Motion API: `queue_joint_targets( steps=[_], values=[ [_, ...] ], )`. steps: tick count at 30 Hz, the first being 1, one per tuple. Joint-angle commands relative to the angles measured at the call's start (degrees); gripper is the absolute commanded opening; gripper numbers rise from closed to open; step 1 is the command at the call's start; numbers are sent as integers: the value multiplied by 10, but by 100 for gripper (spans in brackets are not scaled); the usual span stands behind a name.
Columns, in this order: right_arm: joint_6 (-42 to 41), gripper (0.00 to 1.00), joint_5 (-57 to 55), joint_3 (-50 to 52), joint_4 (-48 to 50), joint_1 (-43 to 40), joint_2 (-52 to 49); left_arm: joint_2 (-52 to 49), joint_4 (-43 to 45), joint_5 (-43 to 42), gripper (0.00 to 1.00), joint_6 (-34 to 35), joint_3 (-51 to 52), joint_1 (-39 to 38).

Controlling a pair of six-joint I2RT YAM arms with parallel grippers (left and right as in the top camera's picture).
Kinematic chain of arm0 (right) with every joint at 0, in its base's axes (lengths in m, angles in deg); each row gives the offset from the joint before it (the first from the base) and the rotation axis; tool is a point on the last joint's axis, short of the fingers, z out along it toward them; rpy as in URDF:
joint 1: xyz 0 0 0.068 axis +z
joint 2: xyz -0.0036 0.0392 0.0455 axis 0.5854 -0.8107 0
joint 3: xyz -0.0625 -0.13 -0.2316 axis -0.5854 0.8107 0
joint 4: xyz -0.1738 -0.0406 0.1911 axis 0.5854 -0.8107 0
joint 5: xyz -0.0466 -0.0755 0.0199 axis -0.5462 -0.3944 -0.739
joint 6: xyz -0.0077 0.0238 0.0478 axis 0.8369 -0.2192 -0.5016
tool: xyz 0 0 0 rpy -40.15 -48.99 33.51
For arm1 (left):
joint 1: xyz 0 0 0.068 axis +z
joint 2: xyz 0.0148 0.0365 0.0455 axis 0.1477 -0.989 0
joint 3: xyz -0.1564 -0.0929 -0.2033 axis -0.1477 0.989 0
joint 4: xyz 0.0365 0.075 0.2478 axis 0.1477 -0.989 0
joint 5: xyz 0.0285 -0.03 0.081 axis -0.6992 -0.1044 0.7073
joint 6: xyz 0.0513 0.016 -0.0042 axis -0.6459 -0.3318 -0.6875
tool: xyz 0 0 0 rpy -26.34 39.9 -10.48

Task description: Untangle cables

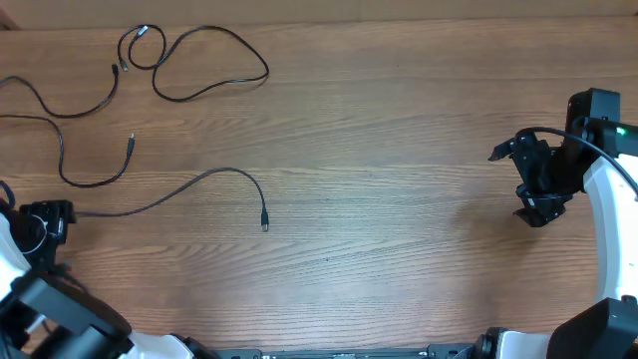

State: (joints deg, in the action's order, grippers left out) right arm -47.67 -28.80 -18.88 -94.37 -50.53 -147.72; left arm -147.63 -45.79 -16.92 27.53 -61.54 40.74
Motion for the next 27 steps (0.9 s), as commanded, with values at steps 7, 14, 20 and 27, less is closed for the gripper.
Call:
queue_joint_targets(
  steps=[7, 14, 20, 27],
  values=[
    [-3, 100, -6, -4, 1, -2, 3, -92, 3, 108, 90, 31, -10, 14],
    [-3, 100, -6, -4, 1, -2, 3, -106, 17, 145, 88, 24, -3, 36],
    [-3, 100, -6, -4, 1, -2, 3, -106, 73, 132, 84, -61, 39, 49],
    [-3, 100, -6, -4, 1, -2, 3, -106, 169, 48, 76, -151, 124, 49]
  ],
)
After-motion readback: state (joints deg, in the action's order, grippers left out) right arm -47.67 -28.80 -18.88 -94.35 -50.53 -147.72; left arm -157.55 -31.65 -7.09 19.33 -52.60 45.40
